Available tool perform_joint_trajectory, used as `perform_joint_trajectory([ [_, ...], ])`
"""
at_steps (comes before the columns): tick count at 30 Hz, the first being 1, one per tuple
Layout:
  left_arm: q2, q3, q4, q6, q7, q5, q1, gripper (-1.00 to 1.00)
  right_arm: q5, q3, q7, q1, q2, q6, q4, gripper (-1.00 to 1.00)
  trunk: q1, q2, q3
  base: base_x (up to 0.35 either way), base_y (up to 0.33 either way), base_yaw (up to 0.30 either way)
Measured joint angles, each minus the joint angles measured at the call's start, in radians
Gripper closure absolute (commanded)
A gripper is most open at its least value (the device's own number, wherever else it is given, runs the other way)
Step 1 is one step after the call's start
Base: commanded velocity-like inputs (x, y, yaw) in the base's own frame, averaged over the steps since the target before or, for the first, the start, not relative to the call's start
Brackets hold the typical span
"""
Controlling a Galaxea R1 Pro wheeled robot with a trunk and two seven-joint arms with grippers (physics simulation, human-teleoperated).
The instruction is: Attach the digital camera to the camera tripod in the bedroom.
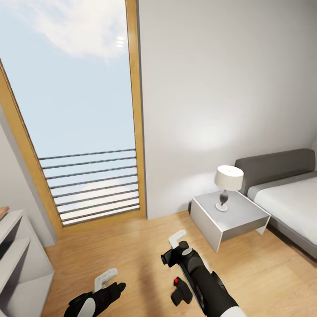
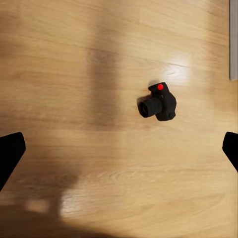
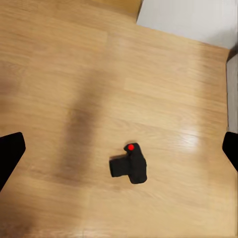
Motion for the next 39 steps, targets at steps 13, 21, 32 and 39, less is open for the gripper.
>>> perform_joint_trajectory([
  [13,0.001,0.000,0.000,0.000,0.000,0.000,0.000,-1.00,0.000,0.001,0.001,0.003,0.000,0.005,-0.061,-1.00,0.000,0.000,0.000,0.012,-0.020,0.000],
  [21,0.001,0.001,0.000,0.000,0.001,0.000,0.000,-1.00,0.000,0.002,0.000,0.003,0.000,0.005,-0.069,-1.00,0.000,0.000,0.000,0.001,-0.001,0.000],
  [32,0.002,0.009,0.000,0.001,0.003,-0.001,0.000,-1.00,0.001,0.002,0.001,0.009,0.000,0.010,-0.119,-1.00,0.000,0.000,0.000,0.034,-0.028,0.000],
  [39,0.003,0.012,0.001,0.001,0.004,-0.001,-0.001,-1.00,0.000,0.003,0.001,0.011,-0.001,0.010,-0.125,-1.00,0.000,0.000,0.000,0.195,-0.162,0.000],
])
